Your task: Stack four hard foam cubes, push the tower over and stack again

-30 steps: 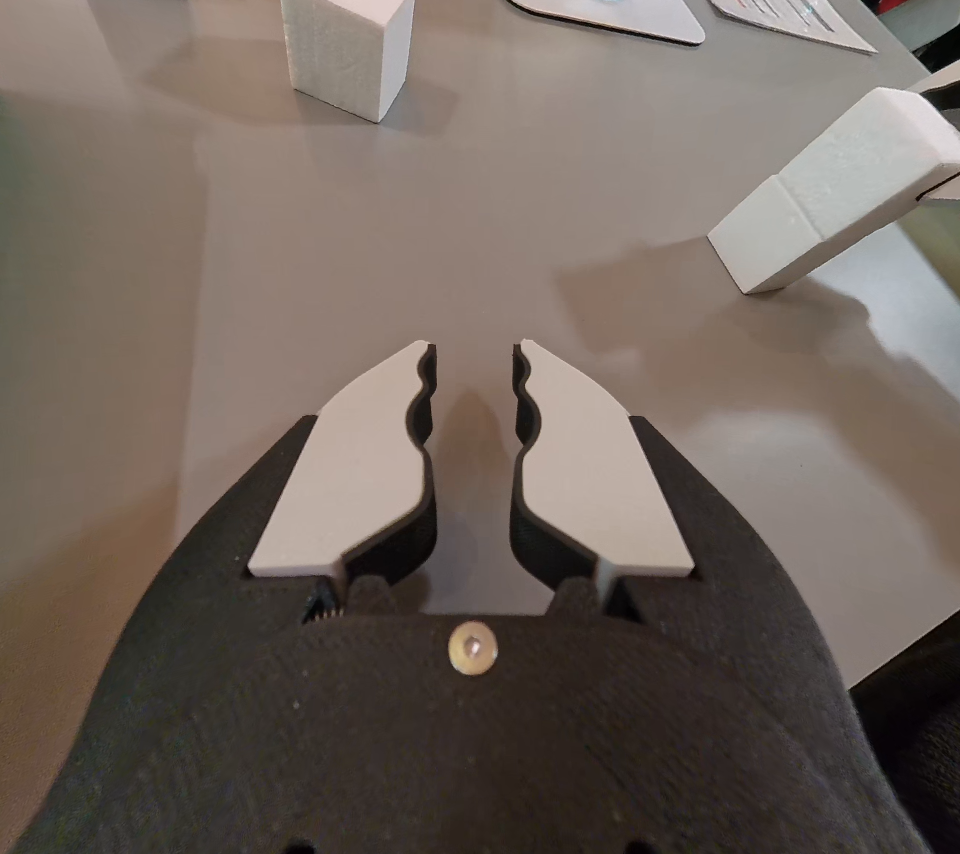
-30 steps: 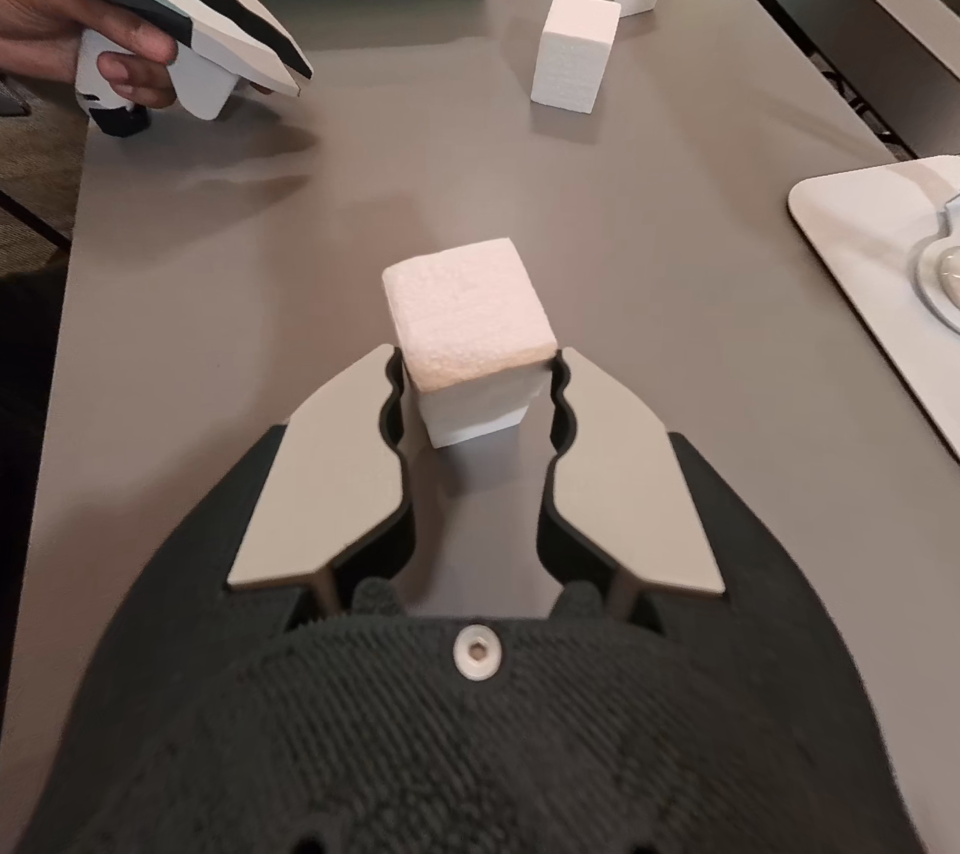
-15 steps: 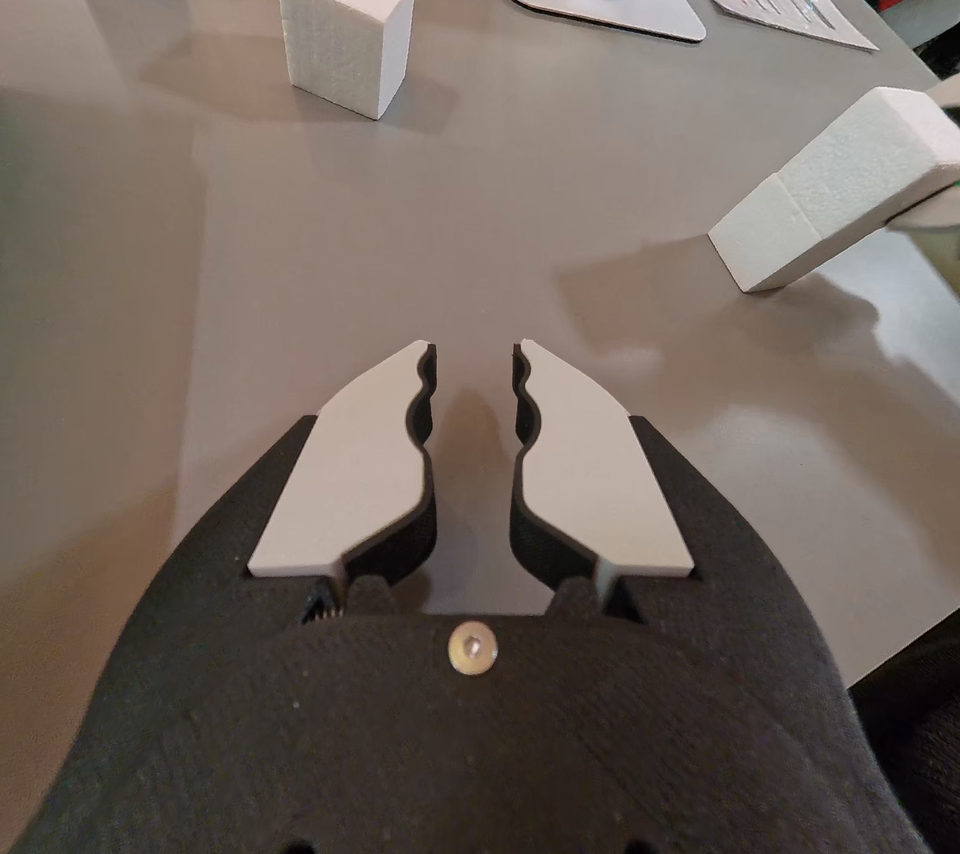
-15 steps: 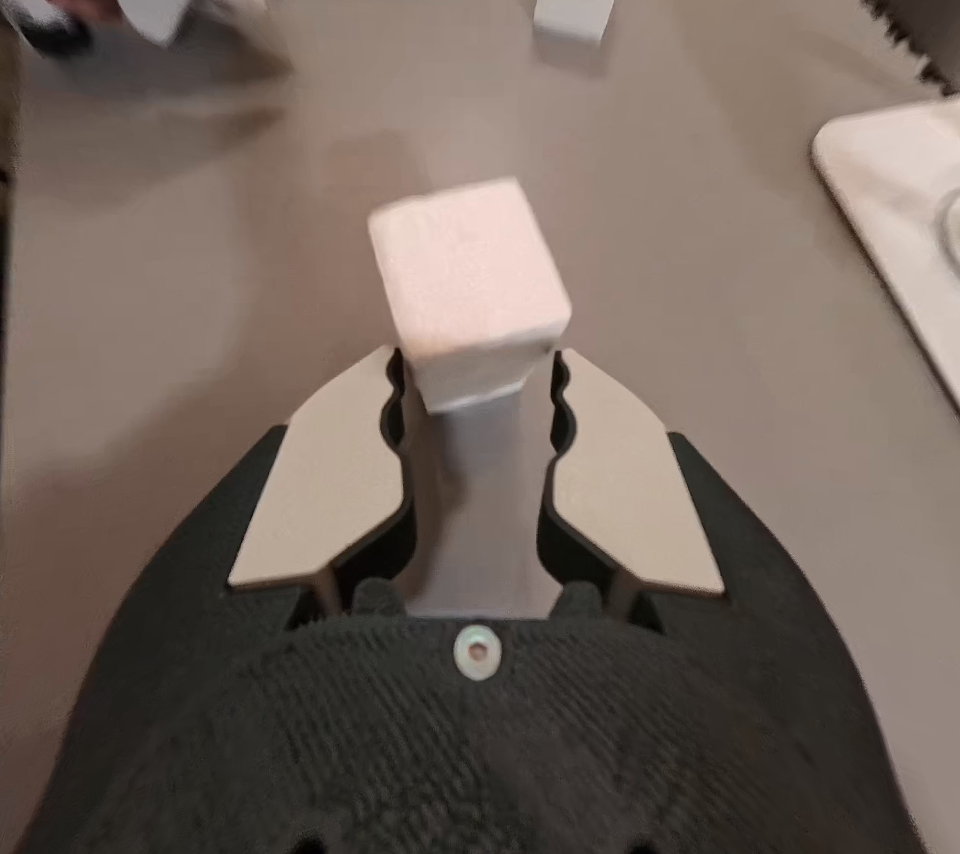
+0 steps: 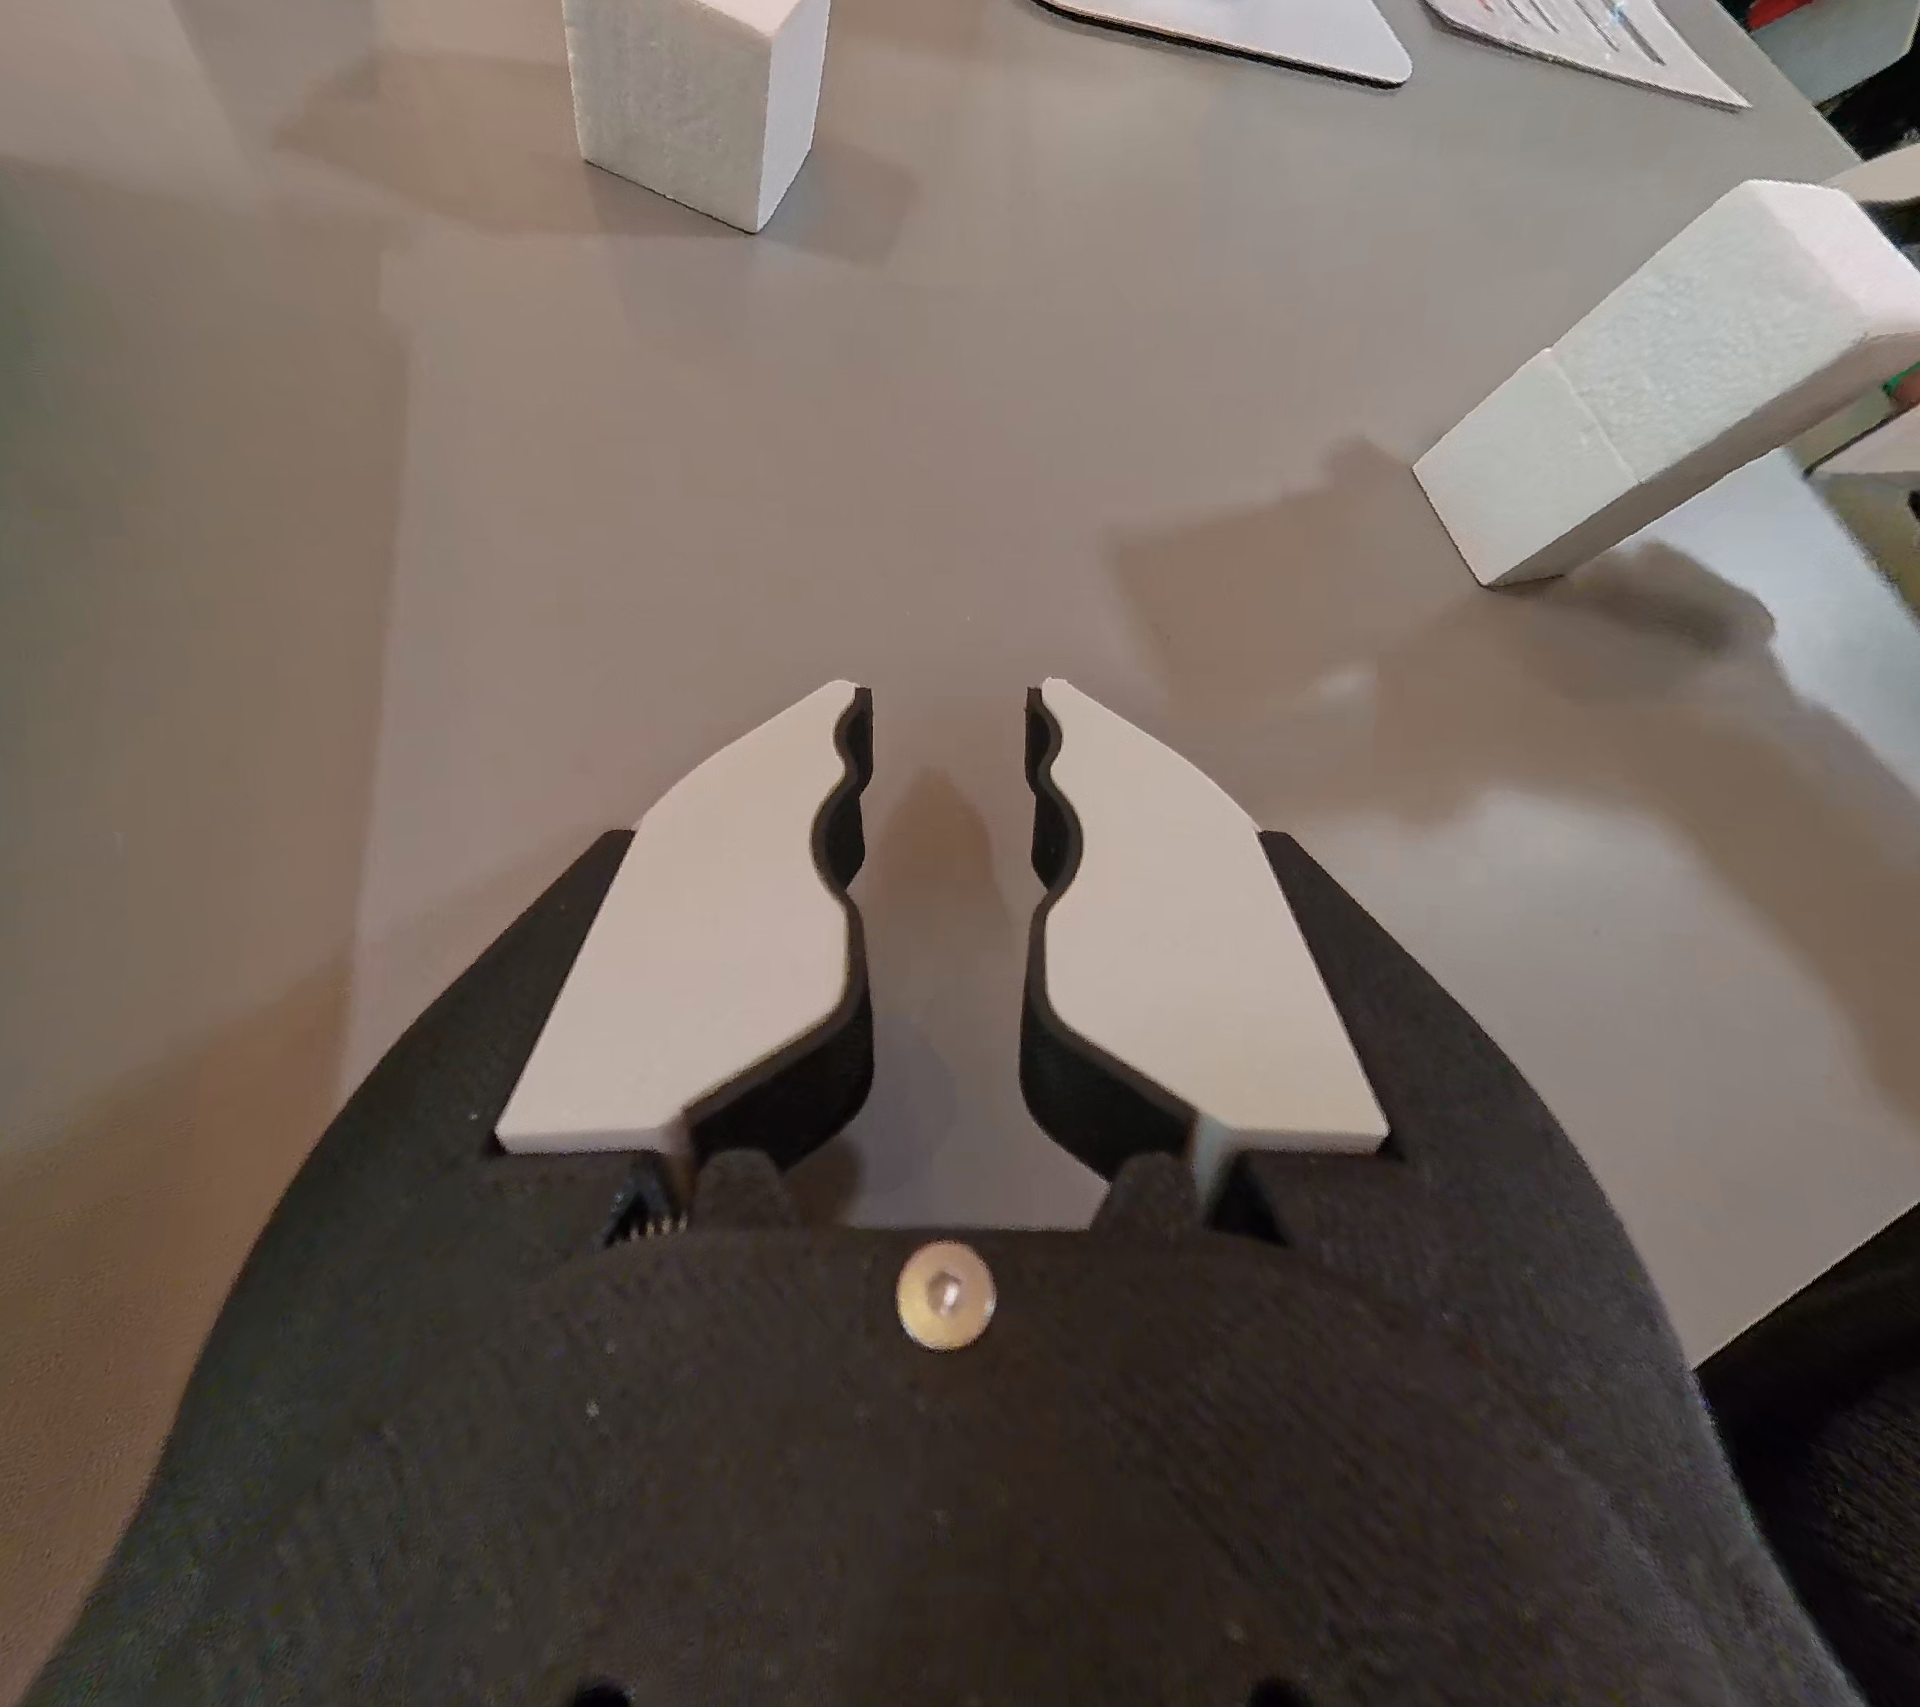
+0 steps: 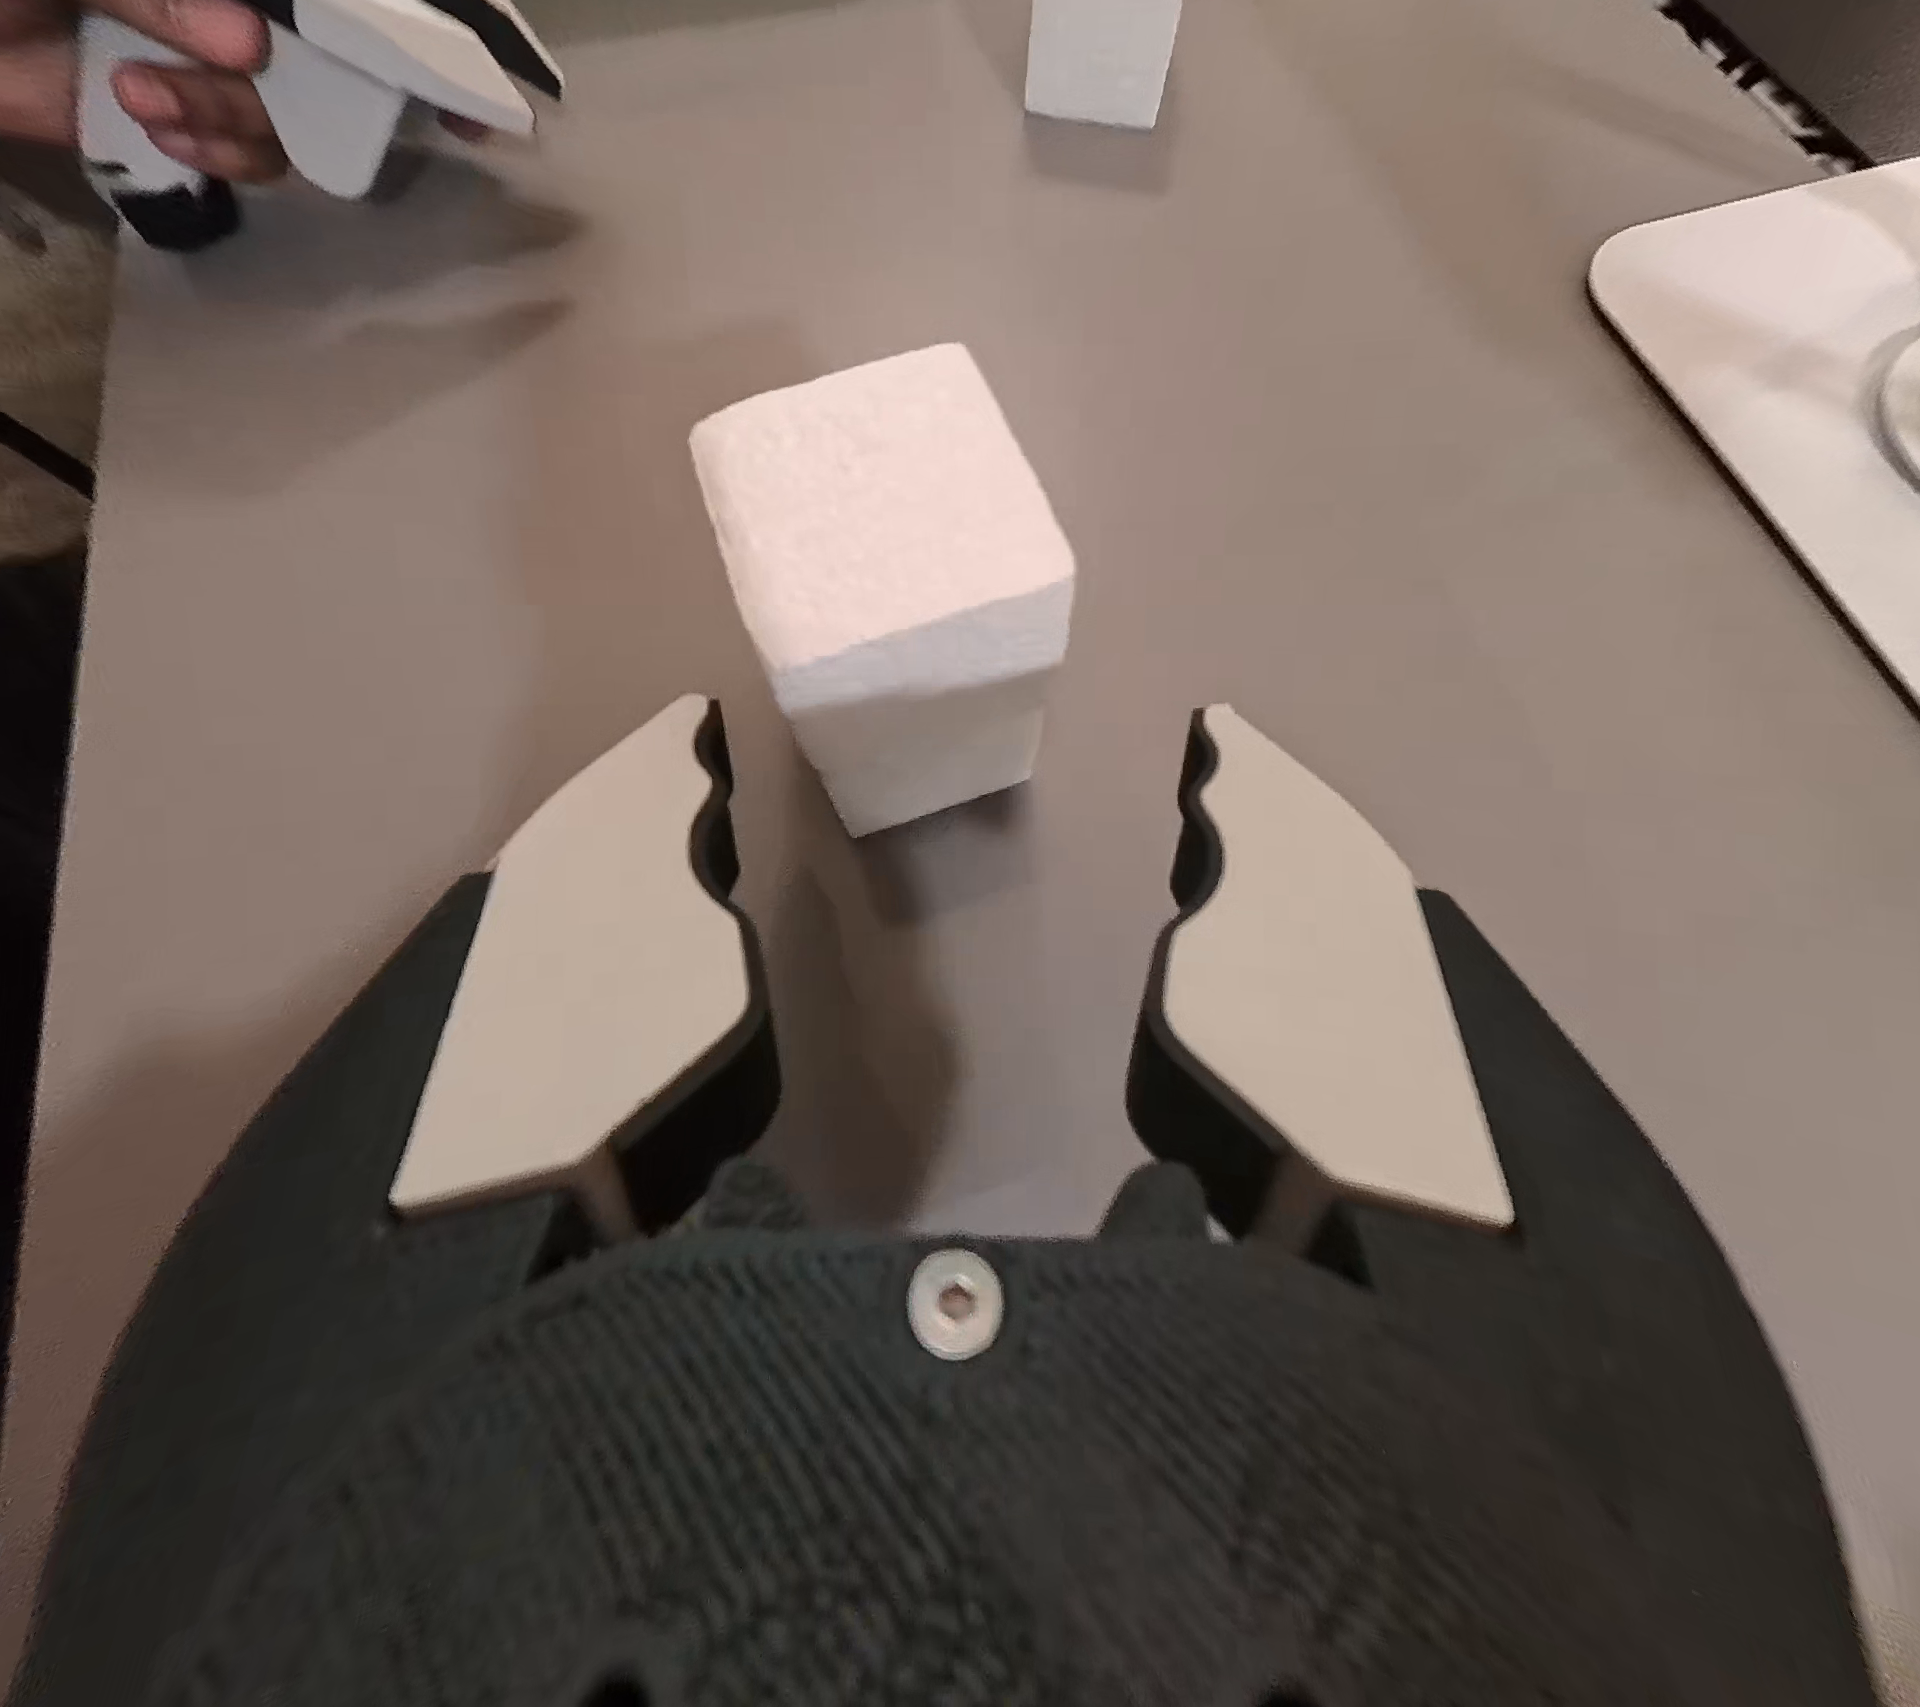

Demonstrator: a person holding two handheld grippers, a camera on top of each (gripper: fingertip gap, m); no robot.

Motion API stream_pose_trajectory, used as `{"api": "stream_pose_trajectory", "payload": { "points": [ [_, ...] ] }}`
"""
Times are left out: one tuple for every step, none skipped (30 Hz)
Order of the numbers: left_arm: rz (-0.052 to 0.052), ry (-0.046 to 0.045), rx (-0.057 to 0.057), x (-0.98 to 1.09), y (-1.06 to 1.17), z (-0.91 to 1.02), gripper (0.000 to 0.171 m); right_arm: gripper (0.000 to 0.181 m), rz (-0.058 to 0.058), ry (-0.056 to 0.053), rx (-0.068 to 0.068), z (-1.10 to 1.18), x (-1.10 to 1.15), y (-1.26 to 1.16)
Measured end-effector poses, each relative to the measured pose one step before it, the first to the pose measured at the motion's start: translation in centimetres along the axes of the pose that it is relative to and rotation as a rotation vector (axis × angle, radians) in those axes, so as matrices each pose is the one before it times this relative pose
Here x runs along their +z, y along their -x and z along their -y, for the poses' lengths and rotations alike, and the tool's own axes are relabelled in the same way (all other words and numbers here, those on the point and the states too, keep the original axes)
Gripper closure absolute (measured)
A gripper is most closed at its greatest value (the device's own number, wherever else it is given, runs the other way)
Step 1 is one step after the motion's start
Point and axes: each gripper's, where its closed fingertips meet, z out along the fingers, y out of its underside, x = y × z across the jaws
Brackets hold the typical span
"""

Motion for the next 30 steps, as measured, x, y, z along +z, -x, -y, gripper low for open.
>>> {"api": "stream_pose_trajectory", "payload": {
  "points": [
    [0.0002,0.00074,0.0003,0.012,-0.009,-0.004,0.143,0.097,0.0057,-0.0237,0.0181,0.228,-0.334,-0.187],
    [0.0005,0.00013,0.0002,0.006,0.011,0.004,0.143,0.097,0.0025,-0.0281,0.0213,0.279,-0.421,-0.255],
    [0.0005,-0.00043,0.0,-0.004,0.002,0.0,0.143,0.097,0.0019,-0.0353,0.0254,0.402,-0.514,-0.289],
    [0.0006,-0.00064,-0.0002,0.0,0.015,0.008,0.143,0.097,0.0075,-0.0454,0.0312,0.643,-0.603,-0.216],
    [0.0007,-0.00045,-0.0008,-0.002,0.012,0.006,0.143,0.098,0.0048,-0.0664,0.0408,1.086,-0.664,-0.181],
    [0.0008,-0.00047,-0.0011,-0.006,0.02,0.006,0.143,0.099,-0.0002,-0.0957,0.0503,1.677,-0.688,-0.154],
    [0.0007,-0.00069,-0.0011,0.002,0.022,0.015,0.143,0.101,0.0043,-0.1128,0.0603,2.141,-0.606,0.127],
    [0.0009,-0.00186,-0.0009,0.0,0.033,0.038,0.143,0.1,0.0137,-0.1123,0.0649,2.312,-0.386,0.578],
    [0.0029,-0.00397,-0.0008,-0.005,0.071,0.082,0.143,0.1,0.0178,-0.1109,0.0615,2.296,-0.109,1.011],
    [0.0046,-0.00714,0.0001,-0.016,0.104,0.127,0.143,0.101,0.0122,-0.104,0.0518,1.96,0.243,1.256],
    [0.0053,-0.0092,0.0009,-0.043,0.106,0.162,0.143,0.1,0.0221,-0.0883,0.0307,1.272,0.588,1.688],
    [0.0071,-0.01104,0.0006,-0.047,0.131,0.189,0.144,0.1,0.0408,-0.0606,0.0073,0.357,0.922,2.11],
    [0.0087,-0.01299,-0.0006,-0.069,0.159,0.235,0.144,0.102,0.0331,-0.0163,-0.0088,-0.747,1.208,1.969],
    [0.0089,-0.01519,-0.0023,-0.083,0.169,0.278,0.144,0.102,0.0142,0.0185,-0.0149,-1.622,1.481,1.566],
    [0.0113,-0.0201,-0.0045,-0.105,0.201,0.377,0.145,0.099,0.0032,0.0291,-0.011,-2.075,1.638,1.267],
    [0.0143,-0.02617,-0.0062,-0.144,0.256,0.471,0.145,0.094,-0.005,0.0335,-0.0076,-2.302,1.738,0.995],
    [0.0162,-0.03019,-0.0085,-0.191,0.307,0.55,0.145,0.09,-0.0221,0.0394,-0.0127,-2.411,1.752,0.53],
    [0.015,-0.03269,-0.0108,-0.204,0.32,0.591,0.144,0.087,-0.0449,0.0466,-0.0151,-2.345,1.718,-0.021],
    [0.012,-0.0337,-0.0114,-0.237,0.304,0.628,0.142,0.085,-0.0576,0.0516,-0.0173,-2.142,1.71,-0.476],
    [0.0199,-0.02819,-0.0107,-0.233,0.44,0.561,0.139,0.084,-0.053,0.0563,-0.032,-1.876,1.73,-0.77],
    [0.0227,-0.02407,-0.0064,-0.217,0.487,0.493,0.139,0.085,-0.0634,0.0641,-0.0459,-1.659,1.783,-1.234],
    [0.0151,-0.01935,-0.0014,-0.168,0.376,0.397,0.138,0.083,-0.0791,0.0656,-0.0471,-1.376,1.876,-1.671],
    [0.0078,-0.00912,0.0015,-0.071,0.271,0.229,0.138,0.081,-0.0954,0.0621,-0.0452,-1.072,1.952,-1.967],
    [0.0002,0.00143,0.0027,0.018,0.147,0.05,0.138,0.081,-0.0891,0.0487,-0.0225,-0.64,1.935,-1.811],
    [-0.0061,0.00477,0.0023,0.094,0.039,-0.031,0.138,0.08,-0.0636,0.0362,-0.0122,-0.28,1.891,-1.372],
    [-0.0099,0.00338,0.0019,0.125,-0.042,-0.046,0.138,0.079,-0.0297,0.0239,-0.0133,-0.012,1.792,-0.784],
    [-0.0086,0.00311,0.0023,0.121,-0.056,-0.033,0.138,0.072,-0.004,0.0267,-0.022,-0.025,1.649,-0.345],
    [-0.0053,0.00339,0.0039,0.107,-0.043,-0.008,0.138,0.066,0.0026,0.0462,-0.0237,-0.158,1.462,-0.184],
    [-0.0048,0.0023,0.0069,0.094,-0.046,0.023,0.138,0.062,-0.0079,0.035,-0.0144,0.087,1.277,-0.28],
    [-0.0045,0.00054,0.0083,0.074,-0.056,0.06,0.139,0.063,-0.0298,0.0195,-0.0129,0.255,1.023,-0.592]
  ]
}}
